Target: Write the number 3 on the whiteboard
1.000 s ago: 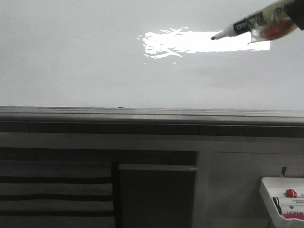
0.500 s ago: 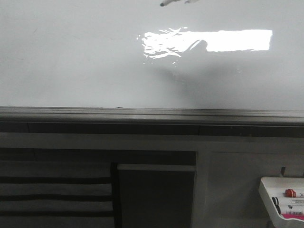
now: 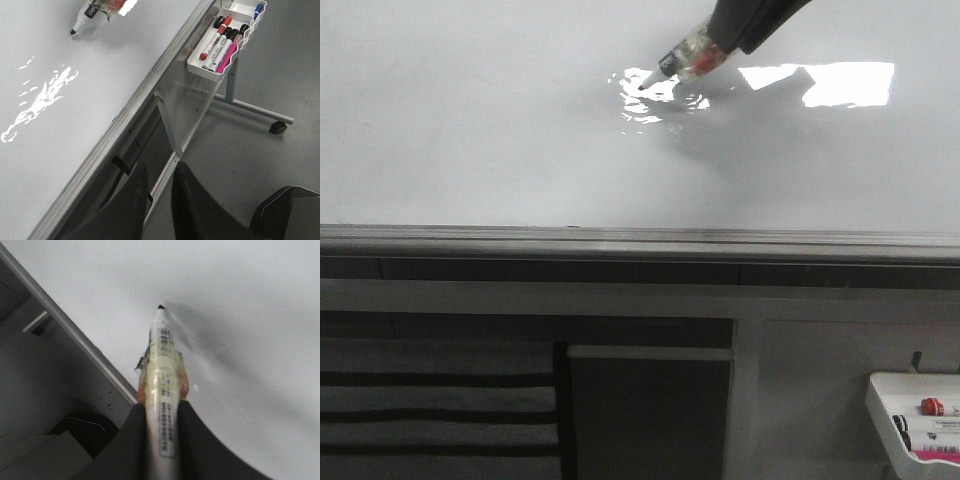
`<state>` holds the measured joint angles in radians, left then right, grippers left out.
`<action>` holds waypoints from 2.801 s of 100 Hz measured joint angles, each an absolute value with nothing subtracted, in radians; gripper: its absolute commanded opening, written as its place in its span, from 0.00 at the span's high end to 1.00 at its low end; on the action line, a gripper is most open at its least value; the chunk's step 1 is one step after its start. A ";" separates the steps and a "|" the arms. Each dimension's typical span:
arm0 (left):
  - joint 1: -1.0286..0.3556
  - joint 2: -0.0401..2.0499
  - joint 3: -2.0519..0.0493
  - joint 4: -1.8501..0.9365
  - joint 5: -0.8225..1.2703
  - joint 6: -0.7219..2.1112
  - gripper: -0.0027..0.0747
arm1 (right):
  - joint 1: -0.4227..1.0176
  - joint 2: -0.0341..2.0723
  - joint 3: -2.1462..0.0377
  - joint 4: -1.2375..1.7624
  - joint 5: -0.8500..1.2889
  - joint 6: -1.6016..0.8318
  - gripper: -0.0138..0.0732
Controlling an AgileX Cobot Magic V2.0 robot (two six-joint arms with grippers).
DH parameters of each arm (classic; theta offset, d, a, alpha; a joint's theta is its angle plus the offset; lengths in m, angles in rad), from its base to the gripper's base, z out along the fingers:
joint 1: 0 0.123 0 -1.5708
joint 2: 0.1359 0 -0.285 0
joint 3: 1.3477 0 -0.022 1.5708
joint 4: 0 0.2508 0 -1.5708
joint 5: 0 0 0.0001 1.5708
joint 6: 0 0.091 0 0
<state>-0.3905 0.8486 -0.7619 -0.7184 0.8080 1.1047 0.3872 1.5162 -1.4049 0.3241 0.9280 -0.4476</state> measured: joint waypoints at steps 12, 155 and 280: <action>-0.391 0.849 -0.762 -0.718 0.806 1.105 0.85 | 0.360 1.516 -1.405 0.317 0.928 -0.447 0.91; -0.391 0.849 -0.762 -0.718 0.806 1.105 0.85 | 0.582 1.349 -1.185 0.368 0.759 -0.564 0.91; -0.490 1.071 -0.881 -0.828 0.791 1.339 0.86 | 0.684 1.279 -1.187 0.362 0.857 -1.134 0.91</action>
<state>-0.4899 1.0709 -0.8814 -0.8277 0.7906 1.3389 0.6837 1.2788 -1.1871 0.3616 0.8571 -1.1342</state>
